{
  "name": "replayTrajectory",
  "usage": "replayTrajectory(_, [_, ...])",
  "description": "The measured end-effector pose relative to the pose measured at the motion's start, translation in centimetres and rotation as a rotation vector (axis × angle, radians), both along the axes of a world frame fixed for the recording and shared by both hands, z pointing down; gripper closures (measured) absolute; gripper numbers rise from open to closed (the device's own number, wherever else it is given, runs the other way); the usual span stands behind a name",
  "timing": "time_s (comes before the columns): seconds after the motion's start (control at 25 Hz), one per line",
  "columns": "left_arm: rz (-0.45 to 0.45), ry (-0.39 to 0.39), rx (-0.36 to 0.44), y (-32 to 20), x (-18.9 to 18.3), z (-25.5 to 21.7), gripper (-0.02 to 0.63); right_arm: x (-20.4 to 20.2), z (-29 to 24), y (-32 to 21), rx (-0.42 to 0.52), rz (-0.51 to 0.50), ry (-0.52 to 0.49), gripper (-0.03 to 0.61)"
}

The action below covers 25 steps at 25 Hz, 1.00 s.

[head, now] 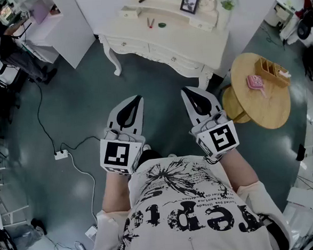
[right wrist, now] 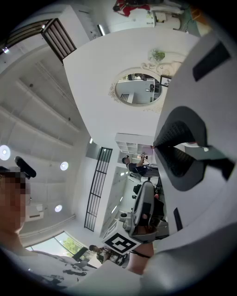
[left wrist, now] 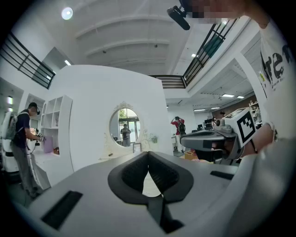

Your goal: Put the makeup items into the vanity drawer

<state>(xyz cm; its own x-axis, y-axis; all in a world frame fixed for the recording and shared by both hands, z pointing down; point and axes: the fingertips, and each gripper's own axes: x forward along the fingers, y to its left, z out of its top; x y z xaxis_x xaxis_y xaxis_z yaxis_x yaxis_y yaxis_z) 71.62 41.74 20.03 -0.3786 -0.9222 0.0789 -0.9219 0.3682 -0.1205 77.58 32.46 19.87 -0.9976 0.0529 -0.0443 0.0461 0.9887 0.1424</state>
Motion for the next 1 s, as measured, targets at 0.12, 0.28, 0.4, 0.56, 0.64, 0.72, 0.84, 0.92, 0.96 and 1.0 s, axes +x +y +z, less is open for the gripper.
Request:
replayTrajectory(0.12, [0.007, -0.001, 0.005, -0.4, 0.0, 0.2, 0.601, -0.1, 0.1, -0.5, -0.008, 0.001, -0.005, 0.566])
replayTrajectory(0.28, [0.013, 0.009, 0.009, -0.8, 0.2, 0.1, 0.601, 0.1, 0.2, -0.7, -0.017, -0.002, -0.004, 0.566])
replayTrajectory(0.4, [0.012, 0.022, 0.01, -1.1, 0.4, 0.2, 0.601, 0.3, 0.4, -0.9, -0.024, -0.006, 0.0, 0.566])
replayTrajectory(0.56, [0.017, 0.045, 0.015, -1.9, 0.5, 0.6, 0.601, 0.3, 0.9, -1.4, -0.032, -0.017, 0.017, 0.566])
replayTrajectory(0.64, [0.019, 0.05, 0.013, -2.3, 0.4, 0.8, 0.601, 0.3, 0.9, -1.6, -0.033, -0.021, 0.01, 0.565])
replayTrajectory(0.72, [0.022, 0.052, 0.012, -2.7, 0.3, 0.9, 0.601, 0.0, 0.5, -1.9, -0.04, -0.022, -0.03, 0.361])
replayTrajectory(0.84, [0.024, 0.057, 0.007, -3.3, 0.0, 1.2, 0.601, -0.8, -0.2, -3.4, -0.063, 0.008, -0.084, 0.015])
replayTrajectory(0.92, [0.021, 0.059, 0.001, -3.8, -0.5, 1.4, 0.601, -1.3, -0.3, -4.5, -0.064, 0.026, -0.089, -0.018])
replayTrajectory(0.96, [0.019, 0.06, -0.002, -4.1, -0.9, 1.4, 0.601, -1.6, -0.2, -4.9, -0.065, 0.03, -0.085, -0.018])
replayTrajectory(1.0, [0.016, 0.06, -0.005, -4.4, -1.3, 1.5, 0.601, -2.0, -0.1, -5.4, -0.067, 0.031, -0.081, -0.018])
